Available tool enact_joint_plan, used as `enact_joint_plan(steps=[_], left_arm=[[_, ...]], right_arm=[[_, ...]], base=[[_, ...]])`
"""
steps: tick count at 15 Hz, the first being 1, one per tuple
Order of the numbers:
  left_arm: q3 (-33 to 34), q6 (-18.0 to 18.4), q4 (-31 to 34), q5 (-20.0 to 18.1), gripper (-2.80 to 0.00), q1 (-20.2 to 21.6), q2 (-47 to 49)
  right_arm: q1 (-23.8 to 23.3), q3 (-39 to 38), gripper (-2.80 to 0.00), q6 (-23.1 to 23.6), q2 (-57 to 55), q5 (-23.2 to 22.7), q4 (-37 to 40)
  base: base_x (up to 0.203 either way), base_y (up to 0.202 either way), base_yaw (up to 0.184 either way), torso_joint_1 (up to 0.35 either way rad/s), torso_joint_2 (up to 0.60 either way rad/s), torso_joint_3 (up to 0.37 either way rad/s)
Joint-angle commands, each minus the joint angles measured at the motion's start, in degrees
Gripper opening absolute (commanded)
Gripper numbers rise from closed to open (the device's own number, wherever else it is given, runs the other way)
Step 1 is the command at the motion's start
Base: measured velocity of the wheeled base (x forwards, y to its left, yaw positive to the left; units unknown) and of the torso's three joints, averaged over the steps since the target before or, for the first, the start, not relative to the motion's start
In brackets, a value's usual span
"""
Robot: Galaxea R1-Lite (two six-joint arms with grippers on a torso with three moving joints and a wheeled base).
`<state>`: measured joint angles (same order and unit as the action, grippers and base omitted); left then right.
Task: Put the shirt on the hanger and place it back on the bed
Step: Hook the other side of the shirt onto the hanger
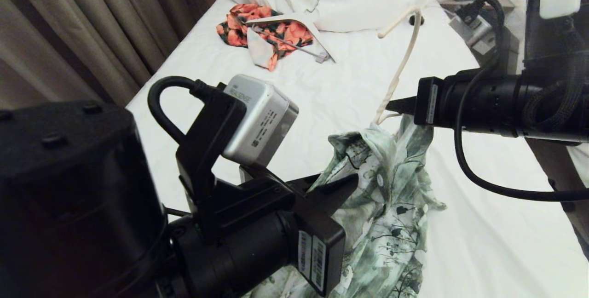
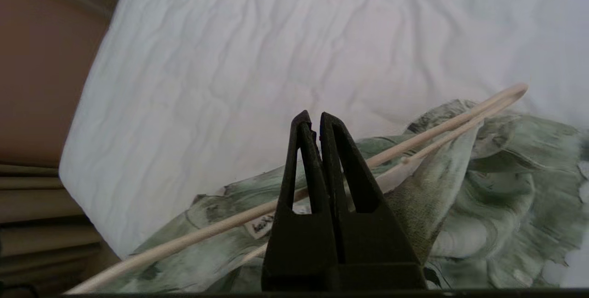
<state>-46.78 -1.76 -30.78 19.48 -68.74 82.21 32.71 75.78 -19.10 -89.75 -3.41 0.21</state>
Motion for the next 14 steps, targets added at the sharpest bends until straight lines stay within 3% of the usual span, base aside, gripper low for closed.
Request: enact_joint_plan(steps=[1, 5, 8, 14], left_arm=[[-0.16, 0.00, -0.15, 0.22, -2.80, 0.45, -0.66], [-0.24, 0.17, 0.42, 1.33, -2.80, 3.18, -4.77], [-0.06, -0.04, 4.10, 1.26, -2.80, 3.53, -8.21], [0.28, -4.31, 9.42, 1.17, -2.80, 3.00, -12.34]], right_arm=[[-1.22, -0.86, -2.80, -0.15, 0.01, -0.01, -0.03], [-5.79, -1.16, -2.80, -0.05, 0.03, -0.01, 0.03], [-6.69, -1.07, -2.80, 0.83, -0.26, -0.01, -0.12], [-7.56, -0.65, -2.80, 1.00, -2.25, -0.01, -0.46]], base=[[0.000, 0.000, 0.000, 0.000, 0.00, 0.000], [0.000, 0.000, 0.000, 0.000, 0.00, 0.000], [0.000, 0.000, 0.000, 0.000, 0.00, 0.000], [0.000, 0.000, 0.000, 0.000, 0.00, 0.000]])
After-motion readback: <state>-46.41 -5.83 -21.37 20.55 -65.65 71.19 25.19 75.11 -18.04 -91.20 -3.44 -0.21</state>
